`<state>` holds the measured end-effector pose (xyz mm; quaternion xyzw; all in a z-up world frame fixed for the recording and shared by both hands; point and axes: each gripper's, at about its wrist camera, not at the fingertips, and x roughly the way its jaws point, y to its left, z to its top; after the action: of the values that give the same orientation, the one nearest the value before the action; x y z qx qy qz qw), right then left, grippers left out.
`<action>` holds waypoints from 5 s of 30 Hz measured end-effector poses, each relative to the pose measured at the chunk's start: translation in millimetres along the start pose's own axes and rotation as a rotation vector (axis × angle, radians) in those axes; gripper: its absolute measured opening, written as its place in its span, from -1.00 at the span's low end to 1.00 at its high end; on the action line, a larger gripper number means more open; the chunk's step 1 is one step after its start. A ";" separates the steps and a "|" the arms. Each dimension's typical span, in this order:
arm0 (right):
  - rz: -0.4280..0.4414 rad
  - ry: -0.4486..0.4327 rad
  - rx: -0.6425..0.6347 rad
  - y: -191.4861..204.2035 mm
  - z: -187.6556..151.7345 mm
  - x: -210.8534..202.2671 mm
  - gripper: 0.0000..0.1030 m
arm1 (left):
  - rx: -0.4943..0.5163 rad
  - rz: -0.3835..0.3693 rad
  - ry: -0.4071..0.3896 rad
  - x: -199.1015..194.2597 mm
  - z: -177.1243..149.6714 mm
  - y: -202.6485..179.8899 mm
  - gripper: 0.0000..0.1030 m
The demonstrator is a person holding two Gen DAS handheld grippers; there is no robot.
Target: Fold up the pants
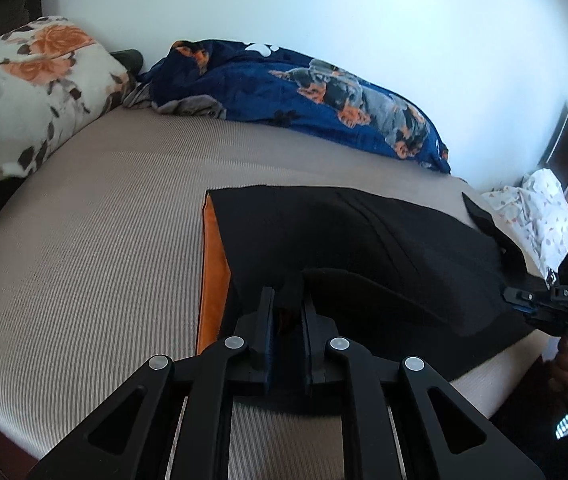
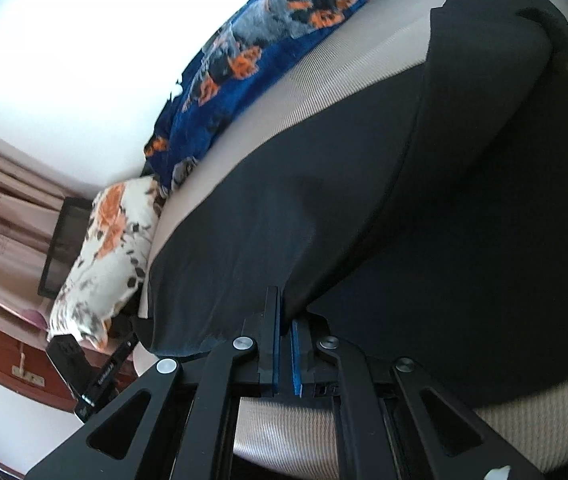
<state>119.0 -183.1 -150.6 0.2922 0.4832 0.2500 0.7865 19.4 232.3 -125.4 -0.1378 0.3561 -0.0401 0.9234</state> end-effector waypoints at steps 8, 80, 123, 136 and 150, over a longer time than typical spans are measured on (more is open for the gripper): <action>-0.022 0.036 0.009 -7.8 -21.4 5.5 -0.88 | 0.030 0.038 -0.017 -5.8 -19.2 -0.1 -0.72; -0.741 -0.073 -0.122 -82.4 234.5 -82.0 -0.95 | 0.125 -0.005 0.021 33.5 -38.4 -61.5 0.46; -0.068 -0.519 0.580 -329.1 30.3 -288.4 -0.96 | 0.229 0.055 0.067 44.1 -38.2 -77.4 0.67; -0.035 -0.548 0.551 -322.2 19.3 -313.9 -0.96 | 0.272 0.045 0.084 46.3 -39.1 -80.8 0.78; -0.105 -0.695 0.616 -357.4 -9.5 -350.6 -0.57 | 0.284 0.056 0.091 49.0 -39.3 -84.3 0.85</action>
<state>7.0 -669.6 -189.4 0.5535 0.2570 -0.0580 0.7901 31.6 134.2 -161.1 0.0060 0.3920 -0.0705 0.9172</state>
